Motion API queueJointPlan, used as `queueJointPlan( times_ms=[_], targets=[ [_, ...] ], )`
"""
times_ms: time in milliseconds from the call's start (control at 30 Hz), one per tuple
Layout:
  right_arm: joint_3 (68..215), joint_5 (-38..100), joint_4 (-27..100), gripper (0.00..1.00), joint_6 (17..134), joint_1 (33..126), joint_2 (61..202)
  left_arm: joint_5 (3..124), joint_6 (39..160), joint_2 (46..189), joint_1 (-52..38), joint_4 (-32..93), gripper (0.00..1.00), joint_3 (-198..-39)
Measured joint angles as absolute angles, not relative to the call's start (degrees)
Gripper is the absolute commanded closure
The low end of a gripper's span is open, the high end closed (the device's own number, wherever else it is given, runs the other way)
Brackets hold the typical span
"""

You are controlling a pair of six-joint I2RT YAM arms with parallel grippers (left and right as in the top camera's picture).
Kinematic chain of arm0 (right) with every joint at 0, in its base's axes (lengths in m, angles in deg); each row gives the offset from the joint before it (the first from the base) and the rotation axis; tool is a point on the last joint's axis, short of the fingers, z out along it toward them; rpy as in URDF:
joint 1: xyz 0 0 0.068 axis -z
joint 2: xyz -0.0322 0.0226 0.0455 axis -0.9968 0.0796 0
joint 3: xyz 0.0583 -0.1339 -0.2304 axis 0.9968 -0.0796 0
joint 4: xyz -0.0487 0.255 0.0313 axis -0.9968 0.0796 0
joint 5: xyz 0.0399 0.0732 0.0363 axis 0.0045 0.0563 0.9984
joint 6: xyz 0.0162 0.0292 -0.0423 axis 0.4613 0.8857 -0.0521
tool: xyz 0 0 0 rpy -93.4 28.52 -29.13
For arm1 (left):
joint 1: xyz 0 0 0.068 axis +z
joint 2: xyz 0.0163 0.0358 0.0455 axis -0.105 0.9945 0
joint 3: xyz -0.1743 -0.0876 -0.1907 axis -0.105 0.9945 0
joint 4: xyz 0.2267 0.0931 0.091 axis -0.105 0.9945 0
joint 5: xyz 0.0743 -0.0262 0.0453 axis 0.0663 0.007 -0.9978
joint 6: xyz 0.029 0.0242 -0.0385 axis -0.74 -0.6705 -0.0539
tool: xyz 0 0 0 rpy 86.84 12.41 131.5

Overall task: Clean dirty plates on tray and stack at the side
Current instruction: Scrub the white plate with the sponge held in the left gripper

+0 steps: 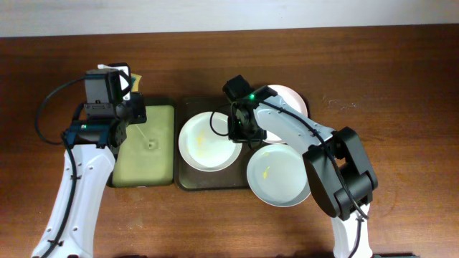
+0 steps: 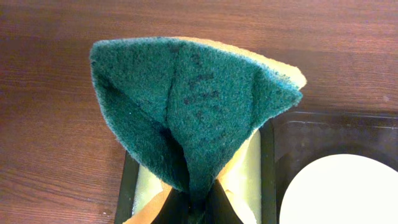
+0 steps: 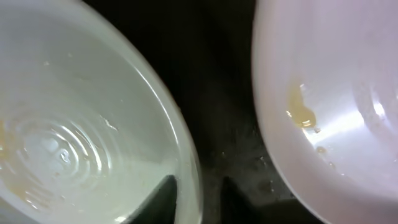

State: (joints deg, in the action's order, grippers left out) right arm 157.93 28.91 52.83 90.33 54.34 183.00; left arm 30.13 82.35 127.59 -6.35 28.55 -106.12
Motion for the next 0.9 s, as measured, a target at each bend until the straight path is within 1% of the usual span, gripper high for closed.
queueJointPlan(
  times_ms=[67,100,200,267,300,333,433,467,567,700,767,900],
  targets=[
    [156.42,28.91,51.35,0.93,90.2,54.34,183.0,30.18,82.37,127.59,-6.35,28.77,1.0,-106.12],
    [156.42,28.93,51.3,0.96,90.2,54.34,183.0,30.29,82.35,127.59,-6.35,29.01,1.0,-106.12],
    [156.42,28.96,51.22,0.96,90.17,54.34,183.0,30.31,82.37,127.59,-6.35,29.19,1.0,-106.12],
    [156.42,28.96,51.04,0.96,90.17,54.34,183.0,33.7,82.41,127.59,-6.35,29.3,1.0,-106.12],
    [156.42,28.96,50.95,0.96,90.17,54.34,183.0,35.23,82.43,128.35,-6.35,33.82,1.0,-107.94],
    [156.38,28.98,50.82,0.96,90.17,54.34,183.0,36.82,82.39,131.15,-6.35,40.84,1.0,-112.46],
    [156.35,28.98,50.63,0.96,90.17,54.32,183.0,45.94,80.18,143.81,-6.35,52.53,1.0,-128.53],
    [156.35,29.0,50.58,0.96,90.15,54.32,183.0,49.43,79.59,147.11,-6.61,54.54,1.0,-131.96],
    [156.35,29.0,50.56,0.96,90.15,54.32,183.0,54.11,79.31,153.45,-10.26,58.58,1.0,-134.34],
    [156.35,29.02,50.58,0.96,90.15,54.32,183.0,53.41,82.37,158.89,-16.53,59.44,1.0,-134.41],
    [156.35,29.02,50.58,0.96,90.17,54.32,183.0,53.19,83.24,162.8,-17.89,59.44,1.0,-134.41],
    [156.35,29.04,50.58,0.96,90.2,54.32,183.0,52.78,84.16,166.21,-17.91,59.44,1.0,-134.41]
  ],
)
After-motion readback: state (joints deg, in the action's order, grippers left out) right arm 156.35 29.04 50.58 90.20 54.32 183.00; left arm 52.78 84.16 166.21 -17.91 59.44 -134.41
